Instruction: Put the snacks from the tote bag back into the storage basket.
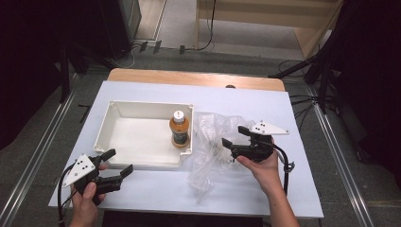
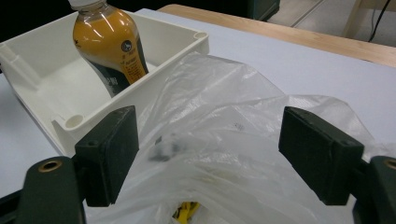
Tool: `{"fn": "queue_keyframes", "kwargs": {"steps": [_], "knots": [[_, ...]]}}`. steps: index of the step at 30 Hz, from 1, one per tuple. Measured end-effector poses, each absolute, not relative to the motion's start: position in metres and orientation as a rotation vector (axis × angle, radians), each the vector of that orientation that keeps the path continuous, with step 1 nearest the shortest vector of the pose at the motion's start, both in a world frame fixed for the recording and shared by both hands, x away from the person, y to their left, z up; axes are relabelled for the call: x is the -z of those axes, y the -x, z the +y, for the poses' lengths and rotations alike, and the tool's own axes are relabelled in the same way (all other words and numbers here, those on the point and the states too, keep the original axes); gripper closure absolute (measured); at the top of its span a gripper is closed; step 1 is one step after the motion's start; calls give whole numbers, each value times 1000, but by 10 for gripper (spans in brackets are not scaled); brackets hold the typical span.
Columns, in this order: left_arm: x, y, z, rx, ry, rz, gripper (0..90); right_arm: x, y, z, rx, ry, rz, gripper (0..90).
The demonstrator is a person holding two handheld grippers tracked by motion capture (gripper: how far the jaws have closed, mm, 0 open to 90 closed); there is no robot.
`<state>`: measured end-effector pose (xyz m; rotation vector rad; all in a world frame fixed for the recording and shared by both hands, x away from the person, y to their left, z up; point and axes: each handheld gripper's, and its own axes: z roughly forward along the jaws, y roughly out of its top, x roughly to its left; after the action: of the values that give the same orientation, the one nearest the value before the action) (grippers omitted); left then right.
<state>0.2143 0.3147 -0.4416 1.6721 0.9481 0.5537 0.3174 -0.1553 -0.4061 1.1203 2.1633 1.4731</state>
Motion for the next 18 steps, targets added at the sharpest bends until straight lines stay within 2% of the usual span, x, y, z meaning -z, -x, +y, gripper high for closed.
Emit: {"fn": "queue_keyframes", "kwargs": {"steps": [18], "knots": [[440, -214, 315, -560, -1666, 949, 134, 411, -297, -184, -1439, -1155, 2123, 187]]}}
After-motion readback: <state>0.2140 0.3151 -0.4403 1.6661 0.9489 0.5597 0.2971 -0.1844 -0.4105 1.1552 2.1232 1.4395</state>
